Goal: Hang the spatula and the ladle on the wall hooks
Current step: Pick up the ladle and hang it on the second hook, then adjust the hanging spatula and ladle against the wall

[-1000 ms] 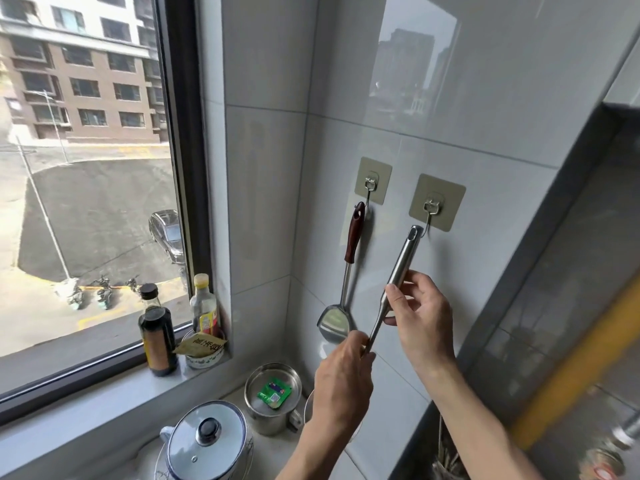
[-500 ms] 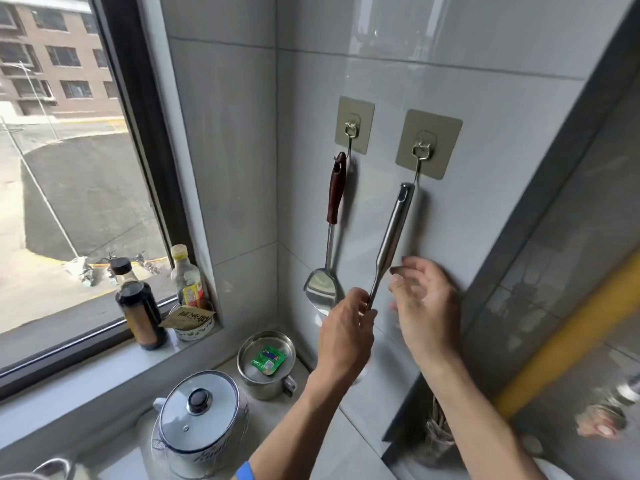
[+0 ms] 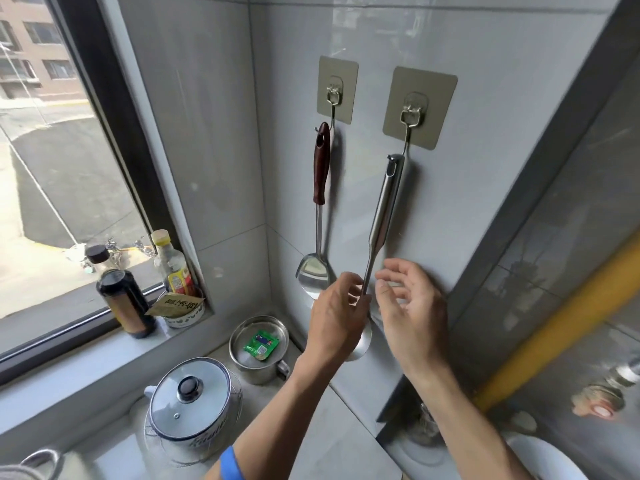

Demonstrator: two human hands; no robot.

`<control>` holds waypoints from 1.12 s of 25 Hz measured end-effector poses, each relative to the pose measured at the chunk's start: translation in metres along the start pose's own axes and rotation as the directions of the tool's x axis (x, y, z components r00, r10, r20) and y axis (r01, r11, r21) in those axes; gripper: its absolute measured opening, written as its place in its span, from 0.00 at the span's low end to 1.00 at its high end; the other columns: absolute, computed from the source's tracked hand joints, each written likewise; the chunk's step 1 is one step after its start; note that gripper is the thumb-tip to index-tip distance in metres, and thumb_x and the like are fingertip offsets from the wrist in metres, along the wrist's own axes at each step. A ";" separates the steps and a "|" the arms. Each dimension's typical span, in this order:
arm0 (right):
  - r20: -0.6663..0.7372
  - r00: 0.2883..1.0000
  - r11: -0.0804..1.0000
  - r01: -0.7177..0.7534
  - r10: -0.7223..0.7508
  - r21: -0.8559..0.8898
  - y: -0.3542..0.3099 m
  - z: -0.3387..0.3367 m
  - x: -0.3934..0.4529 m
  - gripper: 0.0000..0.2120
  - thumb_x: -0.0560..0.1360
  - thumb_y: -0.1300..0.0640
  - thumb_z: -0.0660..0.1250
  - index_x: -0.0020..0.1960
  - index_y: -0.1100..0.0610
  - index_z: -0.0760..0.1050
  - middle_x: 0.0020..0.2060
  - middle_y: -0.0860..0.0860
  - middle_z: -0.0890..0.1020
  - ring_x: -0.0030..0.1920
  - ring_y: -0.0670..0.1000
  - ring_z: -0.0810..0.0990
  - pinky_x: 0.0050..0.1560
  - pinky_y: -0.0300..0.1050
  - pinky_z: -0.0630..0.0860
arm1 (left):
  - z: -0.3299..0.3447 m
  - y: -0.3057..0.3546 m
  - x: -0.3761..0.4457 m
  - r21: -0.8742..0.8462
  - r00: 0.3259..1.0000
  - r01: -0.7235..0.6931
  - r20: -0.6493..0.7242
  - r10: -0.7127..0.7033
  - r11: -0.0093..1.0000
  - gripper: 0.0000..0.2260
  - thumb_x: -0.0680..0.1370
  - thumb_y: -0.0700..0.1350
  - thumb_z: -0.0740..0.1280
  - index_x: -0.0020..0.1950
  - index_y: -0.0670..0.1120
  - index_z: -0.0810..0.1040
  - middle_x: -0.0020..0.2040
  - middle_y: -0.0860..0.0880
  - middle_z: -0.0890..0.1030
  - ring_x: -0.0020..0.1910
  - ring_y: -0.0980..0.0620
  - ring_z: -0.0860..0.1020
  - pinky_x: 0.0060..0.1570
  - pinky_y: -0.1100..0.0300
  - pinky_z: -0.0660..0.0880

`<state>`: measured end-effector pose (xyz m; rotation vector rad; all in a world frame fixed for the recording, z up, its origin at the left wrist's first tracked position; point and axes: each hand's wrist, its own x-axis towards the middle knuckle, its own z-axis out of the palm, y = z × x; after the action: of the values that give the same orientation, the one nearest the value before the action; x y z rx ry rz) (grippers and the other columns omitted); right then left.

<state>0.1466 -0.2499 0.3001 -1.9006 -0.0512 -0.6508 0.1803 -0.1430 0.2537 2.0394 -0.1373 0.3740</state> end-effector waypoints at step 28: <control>0.804 0.590 -0.032 0.807 0.081 -0.589 -0.014 0.105 0.046 0.16 0.77 0.55 0.61 0.64 0.57 0.71 0.59 0.54 0.76 0.56 0.57 0.73 0.54 0.53 0.67 | -0.021 -0.106 0.034 0.276 0.986 -0.115 0.150 0.075 0.954 0.30 0.72 0.35 0.60 0.74 0.47 0.61 0.76 0.44 0.65 0.75 0.43 0.61 0.75 0.47 0.59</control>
<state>0.2247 -0.1651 0.3039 -3.5742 -0.9925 -0.2675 0.2348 -0.0715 0.1843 2.3496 -0.2821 0.3264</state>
